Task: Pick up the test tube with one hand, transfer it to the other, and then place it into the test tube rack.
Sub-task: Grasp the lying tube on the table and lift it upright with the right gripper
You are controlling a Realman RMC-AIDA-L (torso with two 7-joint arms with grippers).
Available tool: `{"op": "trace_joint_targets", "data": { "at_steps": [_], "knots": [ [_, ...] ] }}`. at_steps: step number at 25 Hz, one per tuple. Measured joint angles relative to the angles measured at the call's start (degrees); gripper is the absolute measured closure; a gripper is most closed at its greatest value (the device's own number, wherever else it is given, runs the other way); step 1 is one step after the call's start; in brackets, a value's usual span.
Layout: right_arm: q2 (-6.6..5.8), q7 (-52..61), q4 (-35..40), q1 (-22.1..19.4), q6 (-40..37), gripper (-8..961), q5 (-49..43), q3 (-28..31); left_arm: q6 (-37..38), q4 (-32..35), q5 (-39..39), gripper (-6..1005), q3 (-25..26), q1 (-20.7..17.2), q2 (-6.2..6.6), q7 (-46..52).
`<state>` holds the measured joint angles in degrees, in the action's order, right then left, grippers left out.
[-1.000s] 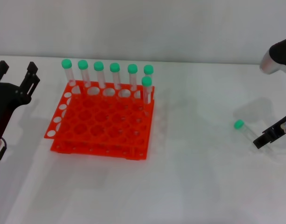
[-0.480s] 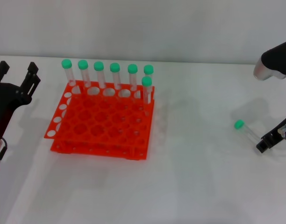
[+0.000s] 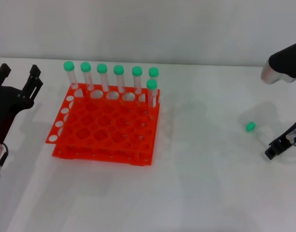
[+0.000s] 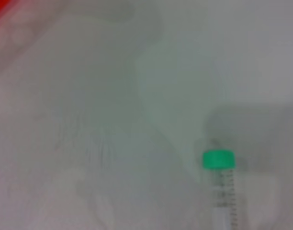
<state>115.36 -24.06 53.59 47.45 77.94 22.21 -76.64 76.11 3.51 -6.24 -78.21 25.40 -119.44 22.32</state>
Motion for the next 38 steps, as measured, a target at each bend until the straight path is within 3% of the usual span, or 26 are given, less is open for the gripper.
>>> {"op": "trace_joint_targets", "data": {
  "at_steps": [12,18,25,32,38],
  "knots": [
    [-0.13,-0.25,-3.63,2.02,-0.82,658,0.02,0.0,0.0,-0.11,-0.1,246,-0.1,-0.23,-0.09,0.0],
    [-0.12,-0.3,-3.82,2.32,-0.87,765,0.02,0.01,0.01,-0.1,-0.17,246,-0.1,-0.32,-0.09,0.0],
    [0.03,-0.31,-2.8,1.96,-1.09,765,0.48,0.27,0.01,-0.09,-0.2,246,-0.1,-0.28,-0.04,0.15],
    [-0.08,-0.65,9.12,-2.14,-1.24,765,4.18,0.93,0.01,0.0,-1.65,247,-0.19,-0.01,0.18,1.7],
    [0.05,-3.46,20.3,-8.86,-5.53,765,9.42,1.36,-1.87,4.48,-12.25,247,-0.26,0.99,1.15,9.58]
  ]
}}
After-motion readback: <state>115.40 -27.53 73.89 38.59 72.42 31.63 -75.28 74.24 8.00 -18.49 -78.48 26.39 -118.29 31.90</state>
